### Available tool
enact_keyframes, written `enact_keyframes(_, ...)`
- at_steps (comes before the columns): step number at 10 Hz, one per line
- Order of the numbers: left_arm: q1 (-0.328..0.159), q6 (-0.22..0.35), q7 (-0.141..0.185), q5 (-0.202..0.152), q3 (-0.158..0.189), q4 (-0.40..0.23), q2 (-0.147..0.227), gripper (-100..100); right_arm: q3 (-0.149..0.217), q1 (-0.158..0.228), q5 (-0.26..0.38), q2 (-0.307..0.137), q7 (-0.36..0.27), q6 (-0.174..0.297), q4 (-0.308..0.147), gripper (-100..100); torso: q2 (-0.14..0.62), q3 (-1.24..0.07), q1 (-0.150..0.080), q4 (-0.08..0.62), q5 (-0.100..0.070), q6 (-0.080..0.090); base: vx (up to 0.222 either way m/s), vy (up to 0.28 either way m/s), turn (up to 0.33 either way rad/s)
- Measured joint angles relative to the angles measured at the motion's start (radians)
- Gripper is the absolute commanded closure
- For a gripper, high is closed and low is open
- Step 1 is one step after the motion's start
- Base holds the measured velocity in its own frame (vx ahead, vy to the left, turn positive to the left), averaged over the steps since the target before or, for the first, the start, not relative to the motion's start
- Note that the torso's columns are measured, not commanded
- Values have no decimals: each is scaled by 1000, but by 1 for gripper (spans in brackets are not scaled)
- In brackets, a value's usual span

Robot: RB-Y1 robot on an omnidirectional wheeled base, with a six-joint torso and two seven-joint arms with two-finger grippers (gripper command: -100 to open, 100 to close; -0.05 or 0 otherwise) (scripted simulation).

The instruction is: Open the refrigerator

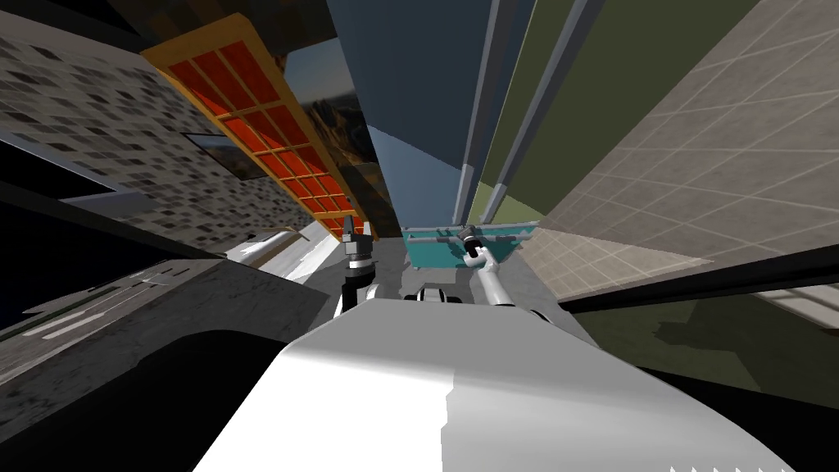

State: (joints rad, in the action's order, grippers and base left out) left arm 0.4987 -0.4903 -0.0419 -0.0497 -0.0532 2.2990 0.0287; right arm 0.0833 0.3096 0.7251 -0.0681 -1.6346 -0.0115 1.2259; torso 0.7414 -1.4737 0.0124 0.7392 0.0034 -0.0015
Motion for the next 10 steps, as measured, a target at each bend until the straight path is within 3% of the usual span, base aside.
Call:
enact_keyframes(2, 0, 0, 0, 0, 0, 0, 0, 0, 14, -22, -2, 2, -6, 30, 45, 100, -1, -1, -10, -1, -2, 2, -94, 259, -120)
enact_keyframes(5, 0, 0, 0, 0, 0, 0, 0, 0, 65, -26, 7, 14, -22, 29, 47, 100, -6, -4, -13, -2, -4, 2, -65, 253, -154)
enact_keyframes(9, 0, 0, 0, 0, 0, 0, 0, 0, 141, -54, 25, 46, -53, 51, 92, 100, -2, -1, -14, -1, -4, 1, -136, 251, -143)
enact_keyframes(10, 0, 0, 0, 0, 0, 0, 0, 0, 143, -55, 26, 47, -55, 52, 93, -100, -9, -5, -21, -2, -6, 1, -9, -2, 44)
